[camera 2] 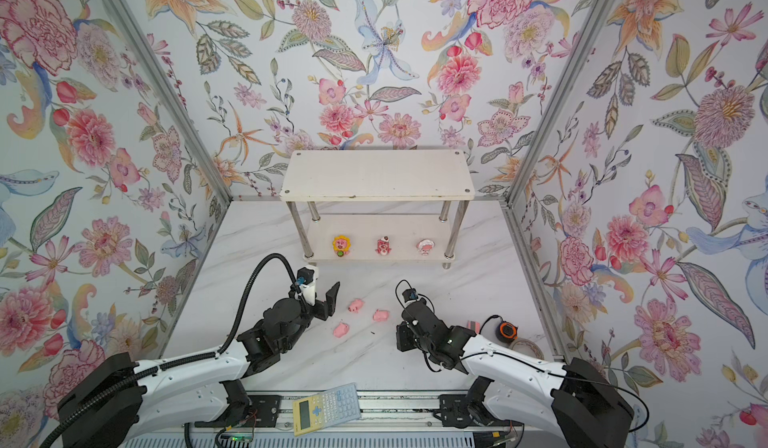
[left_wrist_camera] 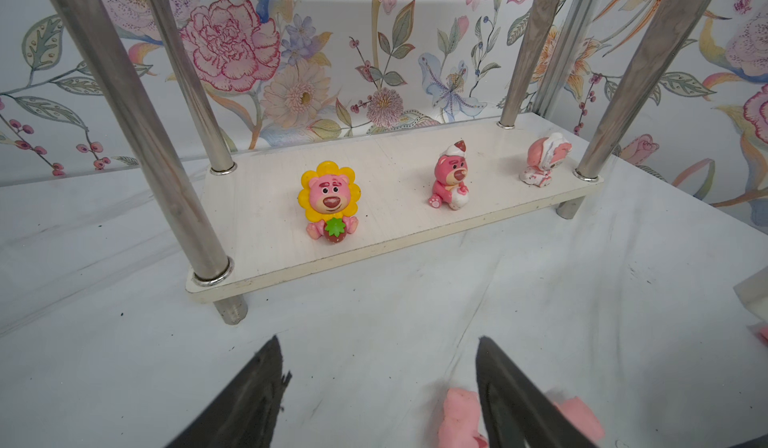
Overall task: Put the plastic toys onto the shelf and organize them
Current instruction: 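Move the right gripper over the pink pigs on the table, then lower the open right gripper around a pink pig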
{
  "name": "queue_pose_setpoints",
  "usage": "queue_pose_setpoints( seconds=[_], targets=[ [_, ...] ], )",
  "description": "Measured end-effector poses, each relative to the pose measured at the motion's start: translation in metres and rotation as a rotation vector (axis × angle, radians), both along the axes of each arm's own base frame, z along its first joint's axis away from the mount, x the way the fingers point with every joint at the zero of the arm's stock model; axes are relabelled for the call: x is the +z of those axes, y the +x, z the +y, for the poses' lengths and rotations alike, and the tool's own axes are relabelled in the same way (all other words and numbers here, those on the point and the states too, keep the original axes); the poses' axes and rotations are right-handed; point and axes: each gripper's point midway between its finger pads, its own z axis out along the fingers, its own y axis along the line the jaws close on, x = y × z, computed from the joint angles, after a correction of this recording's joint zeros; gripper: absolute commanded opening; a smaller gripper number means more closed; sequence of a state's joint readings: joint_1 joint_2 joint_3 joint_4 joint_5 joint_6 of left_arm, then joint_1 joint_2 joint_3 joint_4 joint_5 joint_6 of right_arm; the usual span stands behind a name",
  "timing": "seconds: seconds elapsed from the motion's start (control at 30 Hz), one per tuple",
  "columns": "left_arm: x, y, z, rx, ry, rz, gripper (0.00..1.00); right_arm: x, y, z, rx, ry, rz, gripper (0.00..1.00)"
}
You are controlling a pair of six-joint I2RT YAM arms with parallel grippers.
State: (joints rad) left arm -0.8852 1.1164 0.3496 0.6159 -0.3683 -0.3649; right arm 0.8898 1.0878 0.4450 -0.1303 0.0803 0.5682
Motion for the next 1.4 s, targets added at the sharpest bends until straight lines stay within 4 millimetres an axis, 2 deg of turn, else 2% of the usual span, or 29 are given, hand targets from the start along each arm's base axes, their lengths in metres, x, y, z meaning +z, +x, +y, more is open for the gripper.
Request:
queue_pose_setpoints(
  seconds=[0.13,0.23,0.37,0.5,0.63,0.73,0.9,1.03,1.27,1.33,1.4],
  targets=[
    [0.0,-0.001,-0.002,-0.015,-0.008,0.002,0.74,0.016,0.017,0.023,0.023,-0.011,-0.024,0.0],
    [0.002,-0.002,-0.003,-0.02,-0.02,0.003,0.74,0.018,0.027,0.036,0.034,-0.016,-0.038,0.0],
    [0.008,-0.002,-0.002,-0.019,-0.036,-0.006,0.74,0.003,0.032,0.043,0.046,-0.05,-0.021,0.0],
    [0.009,-0.002,-0.001,-0.017,-0.043,-0.009,0.74,-0.019,0.026,0.043,0.059,-0.089,0.014,0.0],
    [0.009,-0.001,0.0,-0.011,-0.042,-0.009,0.74,-0.042,0.01,0.031,0.056,-0.12,0.058,0.0],
    [0.007,0.001,0.0,-0.008,-0.038,-0.005,0.74,-0.043,0.004,0.025,0.037,-0.094,0.058,0.0],
    [-0.005,0.002,-0.002,-0.012,-0.014,0.018,0.74,-0.041,-0.004,0.011,0.007,-0.09,0.064,0.0],
    [-0.01,0.003,-0.004,-0.025,-0.006,0.031,0.74,-0.033,0.003,0.009,-0.007,-0.103,0.048,0.0],
    [-0.011,0.003,-0.004,-0.027,-0.005,0.033,0.74,0.005,0.042,0.038,-0.002,-0.067,-0.047,0.0],
    [-0.01,0.003,-0.004,-0.027,-0.005,0.033,0.74,0.006,0.046,0.045,0.009,-0.071,-0.056,0.0],
    [-0.009,0.003,-0.004,-0.027,-0.008,0.03,0.74,-0.002,0.048,0.047,0.019,-0.09,-0.047,0.0]
  ],
)
